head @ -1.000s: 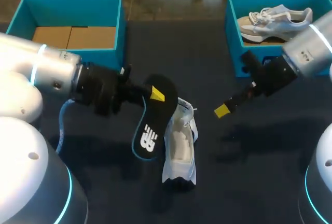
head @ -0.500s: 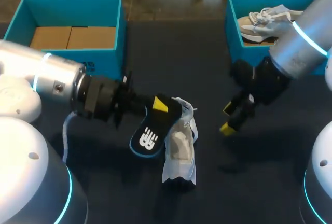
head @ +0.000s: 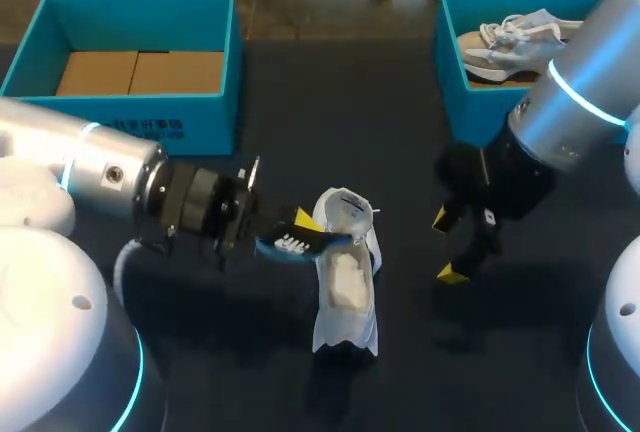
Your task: Take the shoe out of the shoebox, open the shoe tongue, remove and reinsert the insole, then place the shoe into the shoebox
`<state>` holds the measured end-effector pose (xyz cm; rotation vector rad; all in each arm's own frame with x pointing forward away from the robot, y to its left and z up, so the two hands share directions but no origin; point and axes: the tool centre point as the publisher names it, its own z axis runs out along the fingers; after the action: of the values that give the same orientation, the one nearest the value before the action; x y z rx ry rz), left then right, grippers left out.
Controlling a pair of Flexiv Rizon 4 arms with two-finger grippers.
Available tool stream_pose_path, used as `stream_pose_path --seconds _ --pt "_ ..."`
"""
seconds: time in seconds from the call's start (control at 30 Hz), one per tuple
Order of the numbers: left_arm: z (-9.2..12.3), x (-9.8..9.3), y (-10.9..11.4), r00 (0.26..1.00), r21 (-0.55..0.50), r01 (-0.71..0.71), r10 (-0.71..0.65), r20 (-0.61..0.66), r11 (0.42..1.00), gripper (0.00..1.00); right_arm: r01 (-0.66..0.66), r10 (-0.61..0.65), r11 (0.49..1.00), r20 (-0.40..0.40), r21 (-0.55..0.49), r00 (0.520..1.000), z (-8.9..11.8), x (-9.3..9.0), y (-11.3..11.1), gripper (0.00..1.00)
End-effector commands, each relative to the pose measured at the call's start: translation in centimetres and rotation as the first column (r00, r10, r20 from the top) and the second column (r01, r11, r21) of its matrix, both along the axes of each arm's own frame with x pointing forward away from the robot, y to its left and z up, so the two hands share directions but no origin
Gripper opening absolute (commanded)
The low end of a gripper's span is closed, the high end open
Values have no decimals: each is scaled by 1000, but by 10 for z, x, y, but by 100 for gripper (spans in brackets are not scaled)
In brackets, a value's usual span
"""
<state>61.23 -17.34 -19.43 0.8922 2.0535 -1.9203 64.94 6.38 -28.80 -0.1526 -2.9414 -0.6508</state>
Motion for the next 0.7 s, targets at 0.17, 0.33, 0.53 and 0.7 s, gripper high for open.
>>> stream_pose_path --seconds 0.17,0.33,0.53,0.7 --pt "-33 -15 -7 993 -95 20 -30 -110 995 0 -63 74 994 130 -84 989 -24 -22 31 100" --pt "-37 -26 -15 987 -119 50 -67 -145 992 0 -80 93 992 136 -98 986 -39 -36 40 100" --pt "-34 -27 -15 994 -88 46 -54 -90 995 0 -80 93 992 136 -98 986 -39 -36 40 100" --pt "-37 -29 -17 994 -95 63 -71 -84 993 0 -80 93 992 136 -98 986 -39 -36 40 100"
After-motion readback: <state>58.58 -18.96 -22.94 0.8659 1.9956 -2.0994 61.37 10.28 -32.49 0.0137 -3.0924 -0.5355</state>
